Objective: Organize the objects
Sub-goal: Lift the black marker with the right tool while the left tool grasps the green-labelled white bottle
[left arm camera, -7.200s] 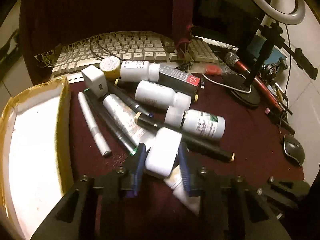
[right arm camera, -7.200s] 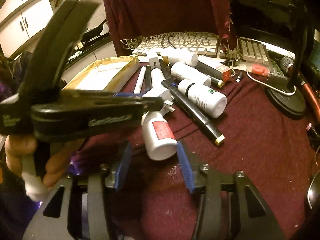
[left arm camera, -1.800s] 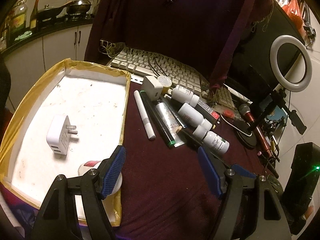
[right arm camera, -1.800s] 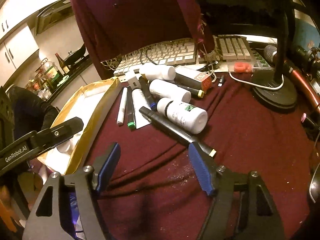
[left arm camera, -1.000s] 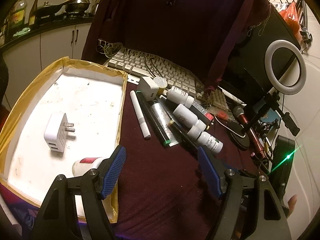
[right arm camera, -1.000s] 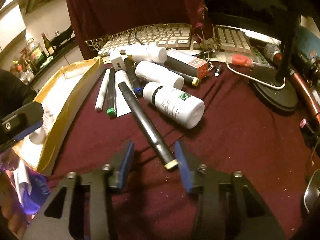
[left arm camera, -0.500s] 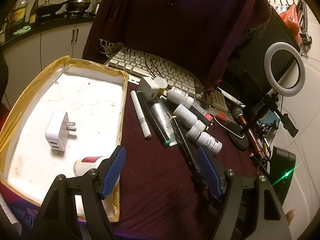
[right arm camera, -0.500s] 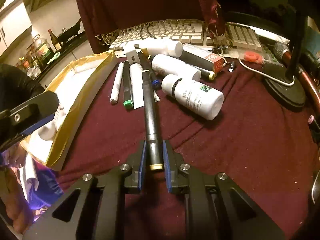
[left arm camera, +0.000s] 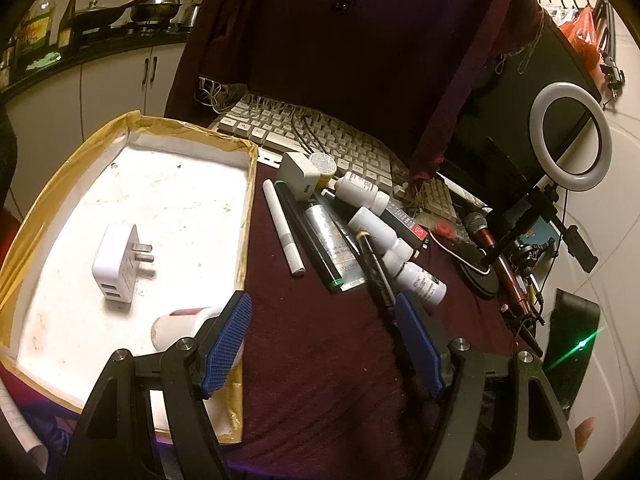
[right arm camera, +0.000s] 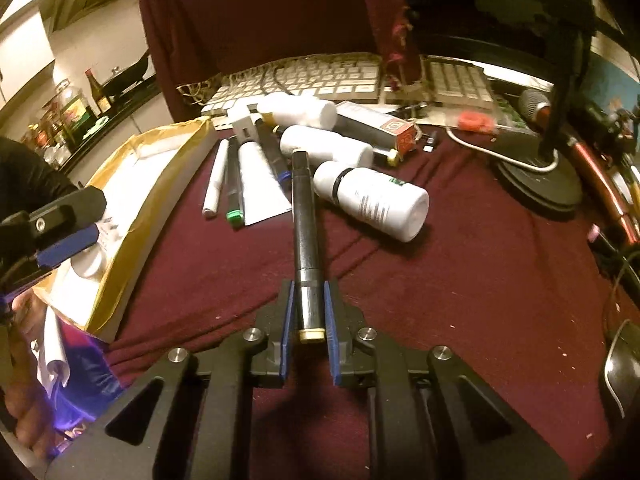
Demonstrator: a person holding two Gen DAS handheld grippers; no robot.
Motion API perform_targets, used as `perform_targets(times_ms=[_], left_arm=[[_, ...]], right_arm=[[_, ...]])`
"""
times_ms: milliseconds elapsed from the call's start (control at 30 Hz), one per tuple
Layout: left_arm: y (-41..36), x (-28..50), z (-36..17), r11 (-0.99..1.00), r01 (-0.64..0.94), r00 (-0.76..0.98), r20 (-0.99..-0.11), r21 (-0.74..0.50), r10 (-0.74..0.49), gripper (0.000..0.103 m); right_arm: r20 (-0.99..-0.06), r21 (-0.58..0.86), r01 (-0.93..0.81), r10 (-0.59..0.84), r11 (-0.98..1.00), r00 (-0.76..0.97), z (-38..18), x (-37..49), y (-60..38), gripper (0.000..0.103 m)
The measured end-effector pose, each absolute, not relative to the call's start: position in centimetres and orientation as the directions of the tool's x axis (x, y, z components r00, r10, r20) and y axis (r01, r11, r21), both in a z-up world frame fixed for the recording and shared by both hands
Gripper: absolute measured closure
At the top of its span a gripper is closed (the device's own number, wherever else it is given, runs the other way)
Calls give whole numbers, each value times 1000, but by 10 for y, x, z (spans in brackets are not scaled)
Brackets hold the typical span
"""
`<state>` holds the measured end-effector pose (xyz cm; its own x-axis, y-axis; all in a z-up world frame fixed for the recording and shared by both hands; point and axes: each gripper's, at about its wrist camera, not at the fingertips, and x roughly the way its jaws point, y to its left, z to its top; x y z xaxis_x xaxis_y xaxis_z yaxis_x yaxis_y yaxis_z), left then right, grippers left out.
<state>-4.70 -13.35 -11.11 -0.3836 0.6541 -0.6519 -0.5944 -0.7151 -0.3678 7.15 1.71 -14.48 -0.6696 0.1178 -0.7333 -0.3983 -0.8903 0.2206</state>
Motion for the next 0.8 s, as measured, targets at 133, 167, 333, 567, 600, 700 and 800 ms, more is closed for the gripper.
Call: perform_targets(times_ms=[133,167,333,567,600,700,800], left_arm=[[-139,-56,-111,-713,-575,-374,-646,-401,665,34],[-139,-58,-111,-710,-574,-368,-645,-409,670,34],[-125,-58,-107,-700,-604,-363,-651,-381,667,34],[-70,-75,-119,-689,-653,-289,-738,-314,610,45],[-63,-74,-119,-675,-665,-273,-738,-319,617,45],[-30,-67,-118,-622,-716,-216,-747,-316,629,45],[7,-56,-121,-558,-780,-155,-775,-285,613,45]], right_arm=[[-739,207,-389,118,-898,-663,-149,72,15,91],[-742,211,-382,106,-900,-661,-151,71,14,91],[-730,249,-369,77,-895,-679,-154,70,17,91],[-718,271,-353,56,-896,-694,-156,75,19,90],[-716,271,-332,40,-904,-697,-156,75,16,90],[-716,263,-289,14,-921,-698,-156,78,8,88],[-711,285,-300,9,-910,-703,-158,84,15,88]])
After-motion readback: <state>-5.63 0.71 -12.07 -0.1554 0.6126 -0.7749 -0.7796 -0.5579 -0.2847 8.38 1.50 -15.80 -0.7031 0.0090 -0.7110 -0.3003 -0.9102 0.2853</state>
